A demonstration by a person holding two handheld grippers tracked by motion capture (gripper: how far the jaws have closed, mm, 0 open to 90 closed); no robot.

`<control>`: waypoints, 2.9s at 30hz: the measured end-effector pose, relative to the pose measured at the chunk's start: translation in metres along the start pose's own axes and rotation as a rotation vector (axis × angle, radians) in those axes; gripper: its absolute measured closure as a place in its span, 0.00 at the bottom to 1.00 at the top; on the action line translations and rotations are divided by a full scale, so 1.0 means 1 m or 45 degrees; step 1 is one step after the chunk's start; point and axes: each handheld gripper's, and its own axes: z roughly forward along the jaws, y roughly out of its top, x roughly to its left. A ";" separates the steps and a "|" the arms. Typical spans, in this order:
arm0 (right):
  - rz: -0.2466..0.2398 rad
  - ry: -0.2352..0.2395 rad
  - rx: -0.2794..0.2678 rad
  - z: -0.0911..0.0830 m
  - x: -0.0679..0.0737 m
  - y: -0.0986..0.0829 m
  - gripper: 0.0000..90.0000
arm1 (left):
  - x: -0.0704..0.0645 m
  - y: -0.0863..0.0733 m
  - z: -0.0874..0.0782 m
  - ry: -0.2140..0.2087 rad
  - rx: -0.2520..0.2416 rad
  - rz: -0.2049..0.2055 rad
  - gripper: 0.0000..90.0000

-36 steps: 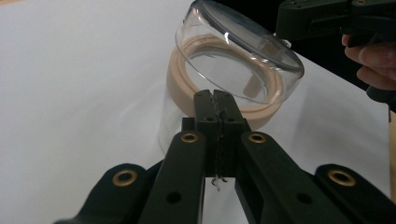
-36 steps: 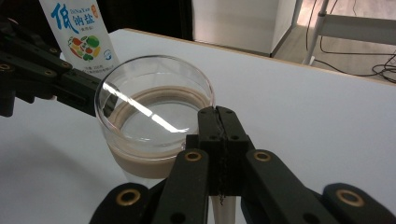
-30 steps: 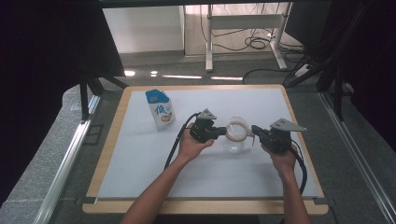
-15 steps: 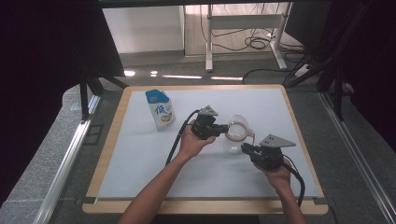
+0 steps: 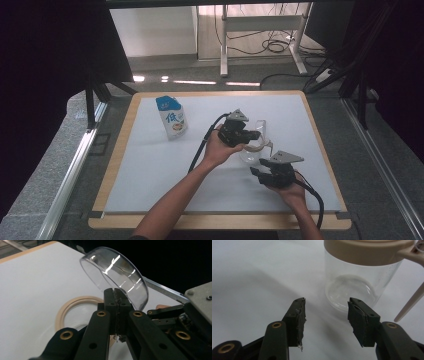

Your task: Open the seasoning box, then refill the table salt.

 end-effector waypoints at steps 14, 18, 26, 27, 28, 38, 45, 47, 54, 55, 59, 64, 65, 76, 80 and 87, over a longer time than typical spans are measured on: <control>-0.015 -0.011 0.005 -0.002 -0.002 -0.004 0.52 | -0.017 0.015 0.024 -0.064 0.032 0.044 1.00; -0.012 -0.011 0.007 -0.003 -0.002 -0.005 0.52 | -0.016 0.012 0.022 -0.059 0.027 0.040 1.00; -0.017 -0.009 0.006 0.002 0.003 -0.005 0.52 | -0.002 -0.009 -0.012 0.008 -0.032 0.027 0.97; -0.016 -0.010 0.003 0.002 0.003 -0.005 0.52 | 0.000 -0.013 -0.017 0.018 -0.048 0.023 0.95; -0.012 -0.004 -0.005 0.002 0.003 -0.004 0.52 | 0.002 -0.017 -0.022 0.022 -0.050 0.014 0.93; -0.023 0.000 -0.048 0.004 0.009 0.000 0.50 | 0.009 -0.055 -0.060 0.079 -0.065 -0.004 0.51; -0.041 0.001 -0.067 0.006 0.014 0.001 0.49 | 0.012 -0.080 -0.077 0.125 -0.047 -0.008 0.40; -0.052 0.013 -0.071 0.008 0.018 0.002 0.49 | 0.013 -0.093 -0.086 0.150 -0.035 -0.010 0.37; -0.068 0.028 -0.079 0.014 0.025 0.003 0.49 | 0.016 -0.117 -0.105 0.209 -0.033 -0.041 0.37; -0.073 0.033 -0.080 0.016 0.028 0.004 0.49 | 0.017 -0.121 -0.109 0.224 -0.026 -0.049 0.37; -0.089 0.043 -0.091 0.018 0.032 0.005 0.49 | 0.021 -0.134 -0.121 0.260 -0.036 -0.075 0.37; -0.094 0.051 -0.103 0.022 0.038 0.007 0.49 | 0.023 -0.144 -0.129 0.292 -0.054 -0.096 0.37; -0.094 0.051 -0.103 0.022 0.038 0.007 0.49 | 0.024 -0.147 -0.130 0.293 -0.066 -0.109 0.37; -0.122 0.092 -0.112 0.028 0.047 0.009 0.48 | 0.030 -0.156 -0.137 0.367 -0.060 -0.140 0.36; -0.111 0.101 -0.104 0.034 0.051 0.009 0.48 | 0.032 -0.152 -0.144 0.387 -0.097 -0.156 0.36; -0.121 0.108 -0.079 0.041 0.062 0.014 0.47 | 0.035 -0.150 -0.152 0.410 -0.130 -0.170 0.37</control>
